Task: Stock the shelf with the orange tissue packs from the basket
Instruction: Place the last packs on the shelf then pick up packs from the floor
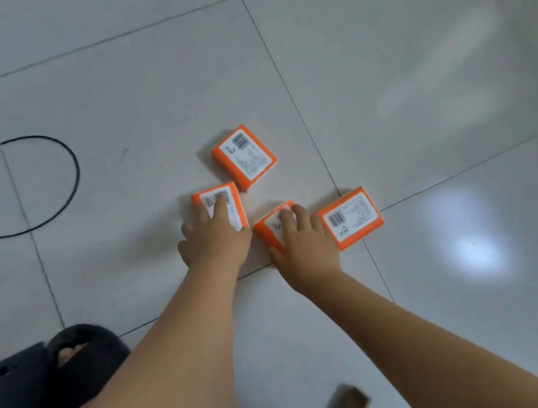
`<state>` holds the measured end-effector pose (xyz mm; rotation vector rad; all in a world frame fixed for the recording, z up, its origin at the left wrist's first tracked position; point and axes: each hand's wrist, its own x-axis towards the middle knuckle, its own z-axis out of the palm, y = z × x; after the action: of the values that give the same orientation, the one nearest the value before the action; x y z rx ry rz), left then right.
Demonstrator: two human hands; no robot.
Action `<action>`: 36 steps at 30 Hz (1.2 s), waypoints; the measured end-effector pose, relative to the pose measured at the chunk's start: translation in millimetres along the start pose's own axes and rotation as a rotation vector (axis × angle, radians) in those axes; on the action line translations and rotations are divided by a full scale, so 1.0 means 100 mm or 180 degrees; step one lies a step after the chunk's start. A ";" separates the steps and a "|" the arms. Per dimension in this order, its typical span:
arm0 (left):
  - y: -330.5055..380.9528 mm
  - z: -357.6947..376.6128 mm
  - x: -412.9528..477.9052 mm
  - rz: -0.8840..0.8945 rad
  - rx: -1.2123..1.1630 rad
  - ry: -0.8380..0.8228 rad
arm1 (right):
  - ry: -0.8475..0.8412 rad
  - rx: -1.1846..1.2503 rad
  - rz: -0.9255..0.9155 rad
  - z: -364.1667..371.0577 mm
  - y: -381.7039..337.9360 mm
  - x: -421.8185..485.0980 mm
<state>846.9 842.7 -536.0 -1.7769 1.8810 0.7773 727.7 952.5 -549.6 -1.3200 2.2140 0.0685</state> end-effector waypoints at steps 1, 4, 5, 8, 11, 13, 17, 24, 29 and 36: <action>0.02 0.04 0.06 0.0019 -0.0068 -0.0096 | 0.0038 -0.0009 0.0056 0.06 -0.01 0.01; 0.17 0.09 0.20 -0.0062 -0.0391 -0.0150 | 0.0189 0.0106 0.0218 0.22 -0.04 0.03; 0.21 0.09 0.25 -0.0111 -0.0463 -0.0066 | 0.0223 0.0116 0.0253 0.27 -0.04 0.03; 0.20 0.11 0.38 -0.0166 -0.0593 0.0245 | 0.0134 -0.0032 0.0272 0.32 -0.06 0.07; 0.01 0.08 0.47 0.0024 -0.0776 0.0570 | 0.0109 0.0267 0.0350 0.27 -0.06 0.12; -0.17 0.03 0.46 0.0149 -0.0773 0.0611 | 0.0229 0.0809 0.0465 0.20 -0.09 0.13; -0.42 0.03 0.39 0.0366 0.0023 0.0755 | 0.0352 0.1732 0.0646 0.05 -0.16 0.14; -0.33 0.12 0.56 0.0713 0.0086 0.0877 | 0.0328 0.2791 0.0830 -0.03 -0.19 0.14; -0.47 -0.04 0.67 0.0700 -0.0831 0.1099 | -0.0402 0.4366 0.1240 0.03 -0.28 0.23; -0.87 -0.26 0.54 0.0473 -0.3787 0.0807 | -0.0751 0.5400 0.1261 0.08 -0.48 0.29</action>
<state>930.6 783.5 -561.4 -2.4457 1.8156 2.1177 760.5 907.0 -559.0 0.0884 1.3817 -1.1427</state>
